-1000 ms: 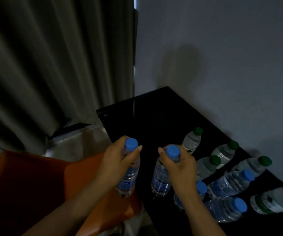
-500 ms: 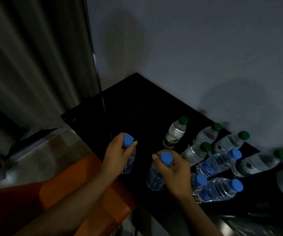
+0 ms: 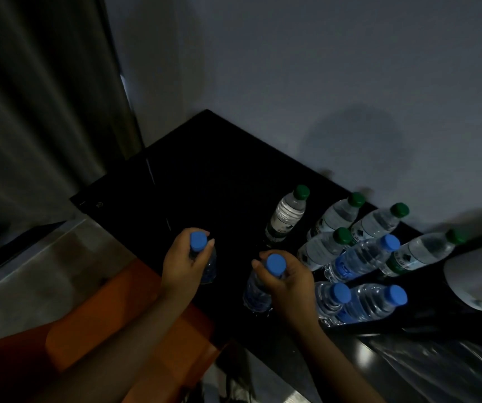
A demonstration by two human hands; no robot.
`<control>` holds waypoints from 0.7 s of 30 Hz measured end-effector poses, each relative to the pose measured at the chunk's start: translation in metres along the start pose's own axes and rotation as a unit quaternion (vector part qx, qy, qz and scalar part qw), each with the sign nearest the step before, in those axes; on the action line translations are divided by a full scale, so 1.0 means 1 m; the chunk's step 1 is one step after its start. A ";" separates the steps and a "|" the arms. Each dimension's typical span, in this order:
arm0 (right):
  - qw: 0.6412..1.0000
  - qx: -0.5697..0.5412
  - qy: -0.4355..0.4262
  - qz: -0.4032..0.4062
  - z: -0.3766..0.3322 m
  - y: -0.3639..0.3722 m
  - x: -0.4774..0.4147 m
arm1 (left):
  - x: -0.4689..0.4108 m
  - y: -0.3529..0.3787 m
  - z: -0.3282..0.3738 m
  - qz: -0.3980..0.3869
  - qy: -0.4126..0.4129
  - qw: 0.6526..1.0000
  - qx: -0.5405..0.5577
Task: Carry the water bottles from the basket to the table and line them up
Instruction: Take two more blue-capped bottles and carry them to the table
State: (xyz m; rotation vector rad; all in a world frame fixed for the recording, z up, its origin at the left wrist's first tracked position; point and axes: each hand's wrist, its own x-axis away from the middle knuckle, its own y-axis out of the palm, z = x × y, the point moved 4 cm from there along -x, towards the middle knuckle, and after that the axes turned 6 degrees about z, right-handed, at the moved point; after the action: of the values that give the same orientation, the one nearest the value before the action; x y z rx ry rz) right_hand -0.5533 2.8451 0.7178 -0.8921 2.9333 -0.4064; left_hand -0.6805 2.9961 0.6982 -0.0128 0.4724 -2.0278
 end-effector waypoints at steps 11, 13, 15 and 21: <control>0.999 0.042 0.009 0.021 0.004 0.022 -0.037 | -0.002 -0.003 -0.008 -0.020 0.001 0.999 -0.031; 0.999 0.042 0.009 0.026 0.004 0.024 -0.042 | -0.003 -0.003 -0.007 -0.022 -0.003 0.999 -0.033; 0.999 0.036 0.010 0.031 0.005 0.027 -0.045 | -0.003 -0.003 -0.007 -0.023 -0.005 0.999 -0.032; 0.999 0.030 0.013 0.020 0.011 0.030 -0.047 | -0.004 -0.005 -0.004 -0.023 -0.004 0.998 -0.050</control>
State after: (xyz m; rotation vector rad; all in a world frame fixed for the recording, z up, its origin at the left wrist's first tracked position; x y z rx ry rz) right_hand -0.5291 2.8929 0.6977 -0.8261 2.9394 -0.5039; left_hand -0.6839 3.0028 0.6972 -0.0926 0.5730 -2.0464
